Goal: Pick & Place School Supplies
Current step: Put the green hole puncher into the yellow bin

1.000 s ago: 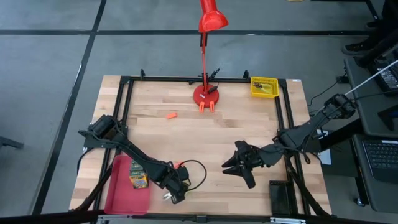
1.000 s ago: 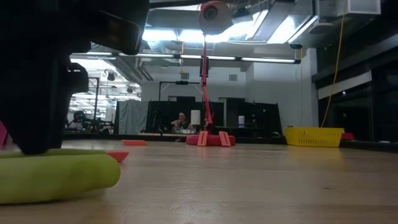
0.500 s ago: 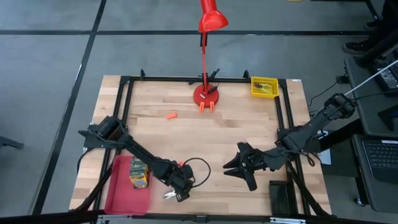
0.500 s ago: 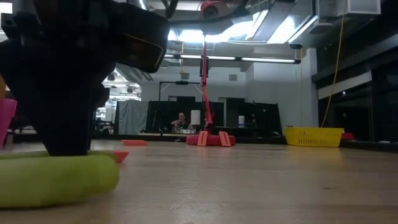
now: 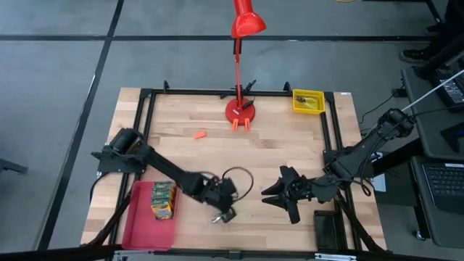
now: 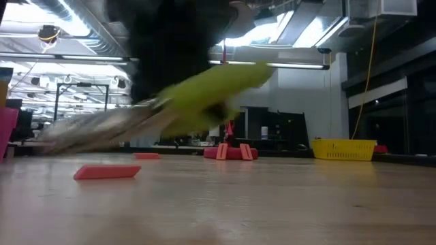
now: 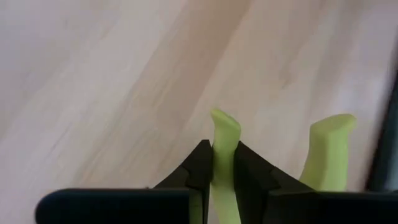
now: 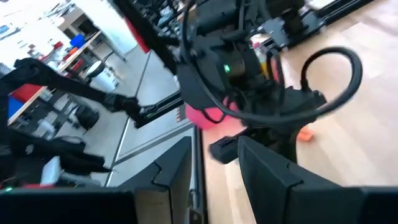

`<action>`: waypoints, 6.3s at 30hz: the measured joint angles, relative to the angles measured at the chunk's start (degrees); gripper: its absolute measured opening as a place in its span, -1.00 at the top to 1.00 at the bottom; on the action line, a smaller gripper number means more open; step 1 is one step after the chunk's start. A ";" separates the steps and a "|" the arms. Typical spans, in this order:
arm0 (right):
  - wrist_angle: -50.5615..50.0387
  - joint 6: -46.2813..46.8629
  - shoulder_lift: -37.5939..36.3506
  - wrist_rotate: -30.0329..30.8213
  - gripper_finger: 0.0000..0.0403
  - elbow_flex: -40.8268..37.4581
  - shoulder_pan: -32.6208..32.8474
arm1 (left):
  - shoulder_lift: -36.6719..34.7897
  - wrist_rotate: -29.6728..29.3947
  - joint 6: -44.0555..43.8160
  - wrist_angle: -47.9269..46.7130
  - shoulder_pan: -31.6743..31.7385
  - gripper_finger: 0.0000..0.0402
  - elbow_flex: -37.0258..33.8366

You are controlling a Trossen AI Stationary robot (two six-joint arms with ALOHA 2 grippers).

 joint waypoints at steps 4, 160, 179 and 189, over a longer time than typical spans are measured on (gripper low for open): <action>0.01 -0.82 -0.92 2.89 0.32 0.00 -0.04 | -2.79 0.51 4.74 9.18 5.25 0.82 0.01; -46.80 32.94 -22.84 -7.41 0.79 -15.26 -76.67 | -64.17 19.52 34.42 11.42 34.09 0.50 -24.45; -29.40 69.39 -22.32 -2.20 0.79 -22.40 -78.34 | -64.17 19.38 33.84 14.20 34.87 0.57 -24.45; -29.45 69.24 -17.93 -6.48 0.79 -22.40 -78.25 | -64.17 18.92 34.67 14.35 34.89 0.57 -24.45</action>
